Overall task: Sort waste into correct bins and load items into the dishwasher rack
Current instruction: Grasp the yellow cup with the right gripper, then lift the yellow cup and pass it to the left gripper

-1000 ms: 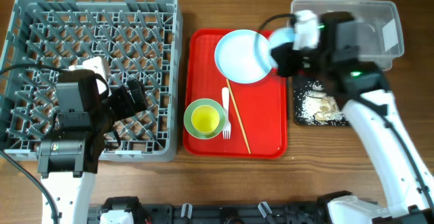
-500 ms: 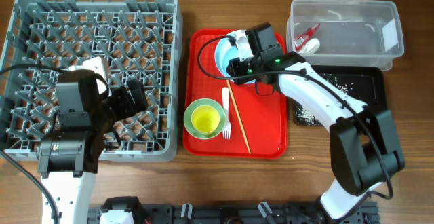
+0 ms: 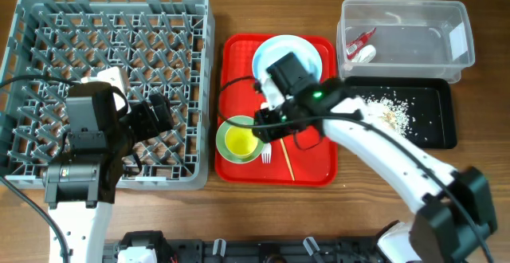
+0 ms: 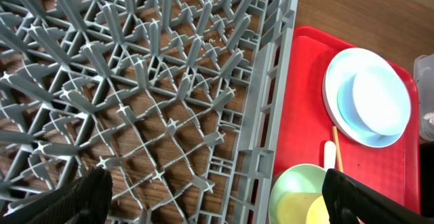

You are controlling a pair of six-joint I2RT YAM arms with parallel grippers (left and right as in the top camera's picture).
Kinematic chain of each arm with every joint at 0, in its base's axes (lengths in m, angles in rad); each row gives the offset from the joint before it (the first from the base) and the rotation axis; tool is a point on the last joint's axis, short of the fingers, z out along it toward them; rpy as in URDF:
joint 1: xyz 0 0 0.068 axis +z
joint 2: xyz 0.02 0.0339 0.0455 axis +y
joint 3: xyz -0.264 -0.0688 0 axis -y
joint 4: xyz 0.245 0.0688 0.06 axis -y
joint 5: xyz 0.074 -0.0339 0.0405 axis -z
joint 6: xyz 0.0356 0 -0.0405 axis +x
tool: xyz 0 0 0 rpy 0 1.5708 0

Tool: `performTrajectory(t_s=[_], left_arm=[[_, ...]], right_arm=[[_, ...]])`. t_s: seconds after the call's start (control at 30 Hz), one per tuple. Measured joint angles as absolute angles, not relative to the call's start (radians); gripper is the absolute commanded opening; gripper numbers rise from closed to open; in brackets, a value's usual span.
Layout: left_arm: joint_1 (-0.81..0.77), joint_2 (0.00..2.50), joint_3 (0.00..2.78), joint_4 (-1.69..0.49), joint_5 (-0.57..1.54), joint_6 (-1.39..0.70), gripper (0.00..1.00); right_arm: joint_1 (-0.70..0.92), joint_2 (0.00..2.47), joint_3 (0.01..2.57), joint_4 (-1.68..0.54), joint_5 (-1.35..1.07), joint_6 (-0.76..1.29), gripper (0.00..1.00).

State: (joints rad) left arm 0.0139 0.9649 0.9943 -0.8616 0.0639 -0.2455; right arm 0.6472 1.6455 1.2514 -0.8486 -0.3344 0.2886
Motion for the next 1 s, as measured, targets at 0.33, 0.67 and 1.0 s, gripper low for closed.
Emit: performTrajectory(t_s=[0.33, 0.67, 1.0], left_arm=[[0.014, 0.965, 0.994, -0.879, 0.064, -0.245, 1.00], [0.014, 1.074, 0.998, -0.638, 0.509, -0.286, 0.98], [-0.004, 1.363, 0.996, 0.109, 1.277, -0.564, 1.00]], right_arm=[[0.694, 1.804, 1.269, -0.830, -0.245, 0.412, 0.04], [0.292, 1.544, 1.461, -0.819, -0.498, 0.415, 0.04], [0.233, 1.547, 1.461, -0.699, -1.092, 0.445, 0.04]])
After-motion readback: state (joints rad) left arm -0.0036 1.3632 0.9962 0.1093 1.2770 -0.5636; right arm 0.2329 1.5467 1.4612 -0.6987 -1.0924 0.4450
